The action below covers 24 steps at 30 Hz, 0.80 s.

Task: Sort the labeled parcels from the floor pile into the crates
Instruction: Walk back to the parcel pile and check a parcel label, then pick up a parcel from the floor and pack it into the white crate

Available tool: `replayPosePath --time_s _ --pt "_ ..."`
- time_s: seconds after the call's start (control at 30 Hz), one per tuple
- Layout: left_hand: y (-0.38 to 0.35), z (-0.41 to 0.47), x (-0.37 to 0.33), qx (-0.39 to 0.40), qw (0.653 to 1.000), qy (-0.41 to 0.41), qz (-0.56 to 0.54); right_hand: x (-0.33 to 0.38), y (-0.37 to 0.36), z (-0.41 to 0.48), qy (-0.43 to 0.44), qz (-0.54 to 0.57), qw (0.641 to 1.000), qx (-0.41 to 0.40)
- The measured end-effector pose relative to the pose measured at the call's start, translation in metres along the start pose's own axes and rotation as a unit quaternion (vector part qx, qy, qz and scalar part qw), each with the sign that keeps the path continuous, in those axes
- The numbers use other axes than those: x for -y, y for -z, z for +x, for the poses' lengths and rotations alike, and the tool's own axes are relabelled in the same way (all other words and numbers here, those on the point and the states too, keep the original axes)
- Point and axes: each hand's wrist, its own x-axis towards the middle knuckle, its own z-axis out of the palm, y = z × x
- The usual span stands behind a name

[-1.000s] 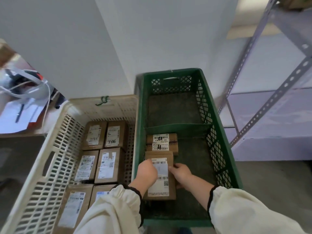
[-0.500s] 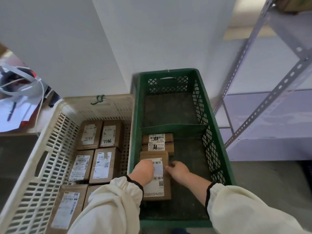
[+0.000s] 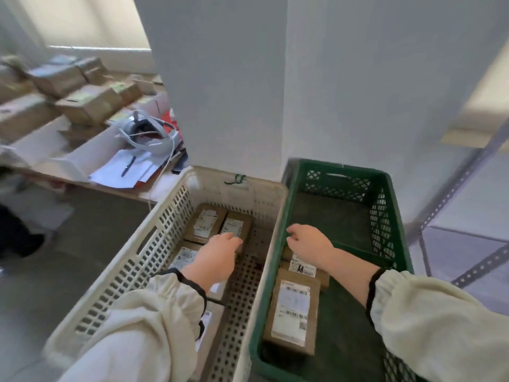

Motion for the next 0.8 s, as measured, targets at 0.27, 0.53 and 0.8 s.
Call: replayPosePath --time_s 0.27,0.53,0.8 --pt "0.016 -0.17 0.146 -0.062 0.988 0.139 -0.019 0.178 -0.063 -0.04 0.091 -0.027 0.995 0.036" --pt "-0.026 -0.421 0.293 -0.118 0.931 0.333 -0.088 0.385 -0.213 -0.148 0.254 -0.07 0.96 0.095" --pt "-0.111 -0.683 0.369 -0.136 0.806 0.555 -0.154 0.553 -0.386 -0.295 0.457 -0.178 0.837 0.244"
